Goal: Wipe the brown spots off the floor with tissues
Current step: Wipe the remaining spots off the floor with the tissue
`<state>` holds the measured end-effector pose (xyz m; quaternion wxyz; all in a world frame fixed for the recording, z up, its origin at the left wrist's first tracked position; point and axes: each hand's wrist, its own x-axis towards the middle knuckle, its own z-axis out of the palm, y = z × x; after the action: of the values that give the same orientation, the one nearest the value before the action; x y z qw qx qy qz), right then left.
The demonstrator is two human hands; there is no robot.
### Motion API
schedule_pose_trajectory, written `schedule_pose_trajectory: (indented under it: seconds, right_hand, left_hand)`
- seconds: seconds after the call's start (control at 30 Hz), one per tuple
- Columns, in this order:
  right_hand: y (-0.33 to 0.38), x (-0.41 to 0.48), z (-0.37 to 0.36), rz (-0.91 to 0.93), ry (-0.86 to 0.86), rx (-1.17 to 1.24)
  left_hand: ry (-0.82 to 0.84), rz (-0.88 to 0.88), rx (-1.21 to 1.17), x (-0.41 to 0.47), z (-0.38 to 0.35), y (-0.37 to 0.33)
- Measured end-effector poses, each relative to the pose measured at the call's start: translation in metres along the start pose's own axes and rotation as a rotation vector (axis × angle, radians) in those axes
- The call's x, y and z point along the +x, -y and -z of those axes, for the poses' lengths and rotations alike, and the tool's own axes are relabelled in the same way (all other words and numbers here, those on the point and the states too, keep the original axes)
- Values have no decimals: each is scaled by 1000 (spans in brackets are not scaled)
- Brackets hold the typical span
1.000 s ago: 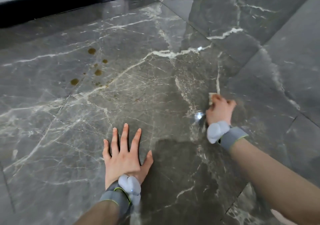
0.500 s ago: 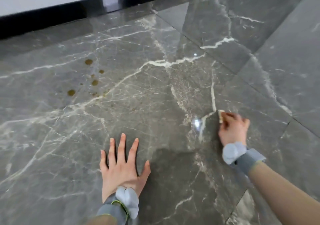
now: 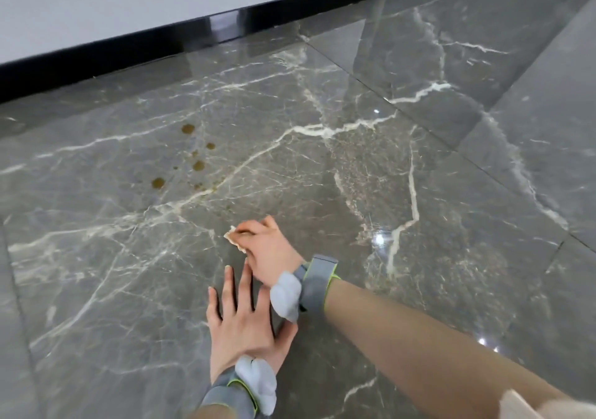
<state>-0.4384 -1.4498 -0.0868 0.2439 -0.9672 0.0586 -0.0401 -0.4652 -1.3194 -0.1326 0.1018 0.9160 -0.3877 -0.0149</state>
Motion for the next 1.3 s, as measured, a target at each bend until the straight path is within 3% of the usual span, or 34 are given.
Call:
schedule_pose_trajectory:
  seconds: [0.07, 0.13, 0.23, 0.3, 0.47, 0.57, 0.67, 0.8, 0.87, 0.97, 1.07, 1.13, 1.3]
  right_hand:
    - [-22, -4, 16, -49, -101, -35]
    - [-63, -13, 38, -393, -187, -145]
    - [-111, -28, 69, -922, -419, -118]
    - [-98, -10, 60, -877, -408, -111]
    - [-2, 41, -5, -263, -39, -61]
    - [27, 43, -13, -126, 86, -20]
    - [-13, 28, 11, -272, 6, -53]
    - [-90, -34, 65, -813, -214, -166]
    - [-110, -62, 84, -1054, -235, -161]
    - [-108, -56, 79, -1144, -204, -192]
    - [-77, -12, 44, -1045, -247, -159]
    - [-38, 22, 17, -833, -244, -159]
    - [65, 85, -47, -250, -37, -35]
  left_hand:
    - [15, 12, -11, 0, 1, -3]
    - [24, 33, -17, -1, 1, -1]
    - [45, 32, -17, 0, 3, -3]
    - [50, 25, -17, 1, 4, -1]
    - [59, 15, -23, -1, 3, -2]
    - [88, 18, -22, -3, 6, -1]
    - [86, 4, -68, -3, 15, 2]
    - [-22, 14, -129, 12, 35, 53]
    - [-114, 234, -122, 17, 43, 107]
    - [-178, 582, -61, 8, 53, 177]
    - [-107, 530, 17, 7, 49, 198]
    - [-62, 450, 62, 9, 46, 200]
    - [-56, 426, 35, 10, 42, 208]
